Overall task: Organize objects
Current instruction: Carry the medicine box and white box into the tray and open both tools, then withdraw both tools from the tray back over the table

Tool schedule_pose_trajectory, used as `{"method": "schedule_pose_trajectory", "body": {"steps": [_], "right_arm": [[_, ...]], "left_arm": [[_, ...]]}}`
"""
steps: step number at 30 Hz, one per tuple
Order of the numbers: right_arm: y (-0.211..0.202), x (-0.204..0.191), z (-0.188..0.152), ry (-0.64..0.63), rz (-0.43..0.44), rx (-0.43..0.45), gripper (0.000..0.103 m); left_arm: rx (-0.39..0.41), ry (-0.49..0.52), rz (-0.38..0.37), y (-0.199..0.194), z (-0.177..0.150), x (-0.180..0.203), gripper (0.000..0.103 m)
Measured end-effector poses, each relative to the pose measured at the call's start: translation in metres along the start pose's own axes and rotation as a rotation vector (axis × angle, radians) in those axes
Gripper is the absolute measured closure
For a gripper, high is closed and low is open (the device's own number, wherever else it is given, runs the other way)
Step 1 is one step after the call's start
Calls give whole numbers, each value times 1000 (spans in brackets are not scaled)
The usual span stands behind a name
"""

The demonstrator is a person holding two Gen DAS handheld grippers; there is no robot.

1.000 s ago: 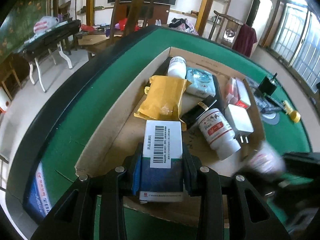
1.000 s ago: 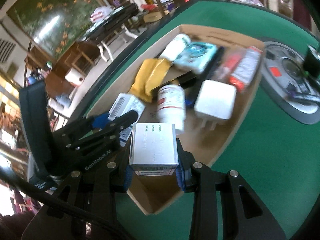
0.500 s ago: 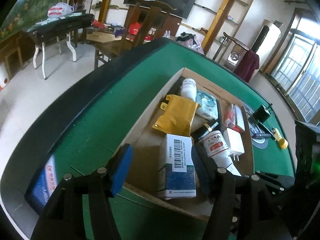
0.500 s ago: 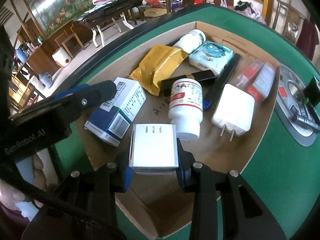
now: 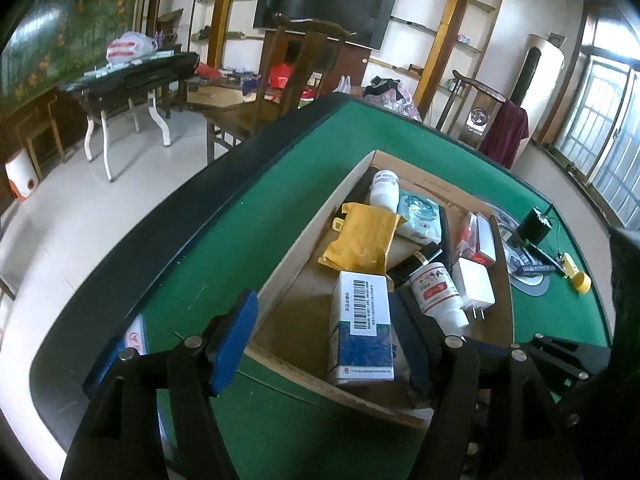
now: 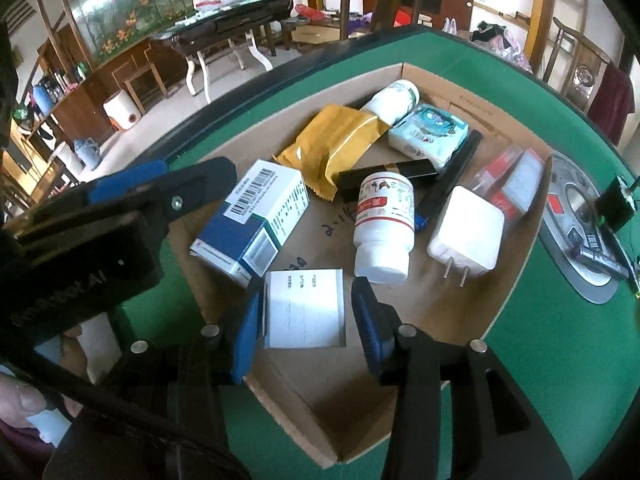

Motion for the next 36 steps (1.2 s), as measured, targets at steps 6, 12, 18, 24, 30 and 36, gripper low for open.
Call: {"method": "schedule_pose_trajectory", "body": {"steps": [6, 12, 18, 24, 30, 36], "right_arm": [[-20, 6, 0, 39, 1, 46, 61], [-48, 27, -10, 89, -23, 95, 60], [-77, 72, -24, 167, -73, 136, 55], [-111, 141, -47, 295, -155, 183, 55], [-151, 224, -82, 476, -225, 227, 54], [-171, 287, -117, 643, -258, 262, 51]], "left_arm": [[18, 44, 7, -13, -3, 15, 40], [30, 98, 3, -25, -6, 41, 40], [38, 182, -19, -35, -12, 84, 40], [9, 252, -82, -36, -12, 131, 40], [-44, 306, -151, -25, -11, 183, 40], [-84, 430, -181, -2, -21, 241, 40]]}}
Point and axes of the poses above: each gripper's, at about its wrist camera, not at the fingertips, and y roughly the way its jaws point, x to its right, z to its top, the point moved 10 cm from there along y, roughly the way its jaws point, and after that the axes turned 3 degrees about -y, right-handed, at the moved point
